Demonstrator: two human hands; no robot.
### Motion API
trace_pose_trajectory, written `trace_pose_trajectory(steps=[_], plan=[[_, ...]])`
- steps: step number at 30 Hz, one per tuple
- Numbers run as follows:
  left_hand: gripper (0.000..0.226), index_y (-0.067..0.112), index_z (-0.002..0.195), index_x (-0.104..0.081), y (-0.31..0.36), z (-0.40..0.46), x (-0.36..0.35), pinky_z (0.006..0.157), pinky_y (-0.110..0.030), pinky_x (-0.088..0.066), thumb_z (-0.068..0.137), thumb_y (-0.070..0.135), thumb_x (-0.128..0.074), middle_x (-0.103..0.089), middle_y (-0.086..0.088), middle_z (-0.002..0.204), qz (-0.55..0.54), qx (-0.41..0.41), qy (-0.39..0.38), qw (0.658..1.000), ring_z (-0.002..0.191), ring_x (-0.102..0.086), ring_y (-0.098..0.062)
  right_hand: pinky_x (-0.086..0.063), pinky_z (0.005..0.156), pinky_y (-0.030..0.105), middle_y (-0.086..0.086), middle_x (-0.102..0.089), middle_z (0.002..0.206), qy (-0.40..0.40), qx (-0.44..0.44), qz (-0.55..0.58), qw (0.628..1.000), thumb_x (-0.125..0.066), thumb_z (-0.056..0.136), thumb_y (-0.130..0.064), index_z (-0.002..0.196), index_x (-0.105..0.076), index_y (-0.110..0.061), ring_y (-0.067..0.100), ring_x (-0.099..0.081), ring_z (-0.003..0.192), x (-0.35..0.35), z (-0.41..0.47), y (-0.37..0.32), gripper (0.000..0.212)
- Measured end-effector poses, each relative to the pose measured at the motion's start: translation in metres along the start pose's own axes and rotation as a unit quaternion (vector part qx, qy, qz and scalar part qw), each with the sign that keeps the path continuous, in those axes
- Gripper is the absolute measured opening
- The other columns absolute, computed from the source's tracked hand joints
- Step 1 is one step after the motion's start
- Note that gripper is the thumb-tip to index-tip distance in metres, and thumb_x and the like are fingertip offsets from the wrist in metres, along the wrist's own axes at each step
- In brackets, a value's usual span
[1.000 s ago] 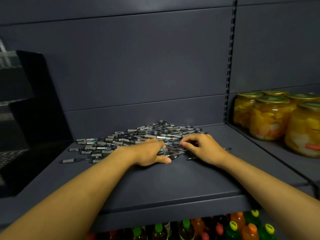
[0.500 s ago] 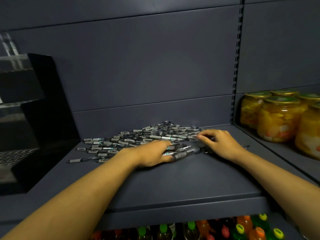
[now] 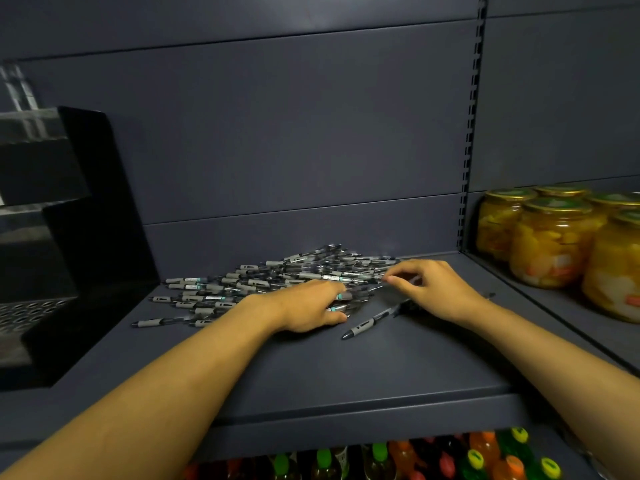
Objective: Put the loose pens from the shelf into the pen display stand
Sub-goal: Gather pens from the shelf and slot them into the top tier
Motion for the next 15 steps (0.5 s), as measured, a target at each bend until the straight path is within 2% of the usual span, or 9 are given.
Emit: trace_pose_trajectory(steps=[3, 5, 7, 8, 10, 13, 15], plan=[[0.041, 0.016, 0.131, -0.046, -0.005, -0.003, 0.010, 0.097, -0.028, -0.042, 0.098, 0.039, -0.054, -0.055, -0.002, 0.139, -0.035, -0.014, 0.051, 0.998, 0.124, -0.053, -0.021, -0.039, 0.074, 0.001, -0.016, -0.069, 0.104, 0.012, -0.006, 0.015, 1.000, -0.061, 0.097, -0.031, 0.108, -0.074, -0.028, 0.000, -0.062, 0.097, 0.005, 0.000, -0.001, 0.017], [0.037, 0.020, 0.129, -0.047, -0.010, -0.008, 0.025, 0.088, -0.028, -0.044, 0.097, 0.039, -0.055, -0.062, 0.002, 0.125, -0.070, -0.016, 0.099, 0.993, 0.106, -0.059, -0.018, -0.039, 0.072, -0.001, -0.018, -0.069, 0.101, 0.023, -0.009, 0.024, 0.999, -0.061, 0.097, -0.029, 0.105, -0.074, -0.027, -0.002, -0.063, 0.094, 0.008, 0.002, -0.004, 0.016], [0.028, 0.023, 0.118, -0.049, -0.018, -0.015, 0.044, 0.085, -0.036, -0.050, 0.097, 0.039, -0.056, -0.068, 0.006, 0.107, -0.122, -0.013, 0.166, 0.978, 0.089, -0.064, -0.016, -0.040, 0.072, -0.003, -0.020, -0.069, 0.099, 0.030, -0.008, 0.039, 0.999, -0.061, 0.097, -0.029, 0.104, -0.074, -0.027, -0.009, -0.062, 0.091, 0.010, 0.004, -0.011, 0.015], [0.024, 0.020, 0.113, -0.050, -0.022, -0.020, 0.054, 0.085, -0.038, -0.052, 0.097, 0.036, -0.056, -0.071, 0.005, 0.100, -0.164, -0.014, 0.203, 0.965, 0.086, -0.067, -0.015, -0.040, 0.072, -0.003, -0.020, -0.069, 0.098, 0.034, -0.004, 0.049, 0.998, -0.062, 0.097, -0.028, 0.103, -0.074, -0.028, -0.014, -0.061, 0.089, 0.010, 0.006, -0.015, 0.014], [0.017, 0.014, 0.111, -0.050, -0.028, -0.029, 0.070, 0.084, -0.032, -0.054, 0.100, 0.026, -0.053, -0.070, 0.008, 0.094, -0.260, -0.015, 0.267, 0.928, 0.083, -0.070, -0.009, -0.040, 0.073, -0.002, -0.019, -0.071, 0.098, 0.037, 0.003, 0.074, 0.997, -0.062, 0.097, -0.027, 0.102, -0.074, -0.030, -0.017, -0.060, 0.088, 0.008, 0.009, -0.027, 0.013], [0.017, 0.010, 0.115, -0.049, -0.032, -0.038, 0.080, 0.084, -0.032, -0.054, 0.102, 0.020, -0.047, -0.065, 0.006, 0.094, -0.358, -0.001, 0.339, 0.870, 0.075, -0.066, -0.004, -0.046, 0.082, 0.008, -0.018, -0.072, 0.103, 0.039, 0.013, 0.116, 0.992, -0.061, 0.097, -0.029, 0.102, -0.072, -0.033, -0.007, -0.065, 0.094, 0.001, 0.016, -0.051, 0.013], [0.015, 0.012, 0.113, -0.050, -0.034, -0.039, 0.073, 0.084, -0.031, -0.053, 0.102, 0.021, -0.047, -0.064, 0.006, 0.094, -0.387, 0.018, 0.366, 0.846, 0.077, -0.065, -0.006, -0.049, 0.089, 0.016, -0.016, -0.072, 0.107, 0.046, 0.019, 0.153, 0.987, -0.061, 0.097, -0.030, 0.109, -0.071, -0.031, -0.002, -0.065, 0.100, -0.008, 0.019, -0.067, 0.015]])
Point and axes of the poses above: each hand's wrist, its own z-axis towards the middle knuckle, its own x-axis out of the back of the hand, y = z × x, the point moved 6 cm from there along z, towards the middle knuckle
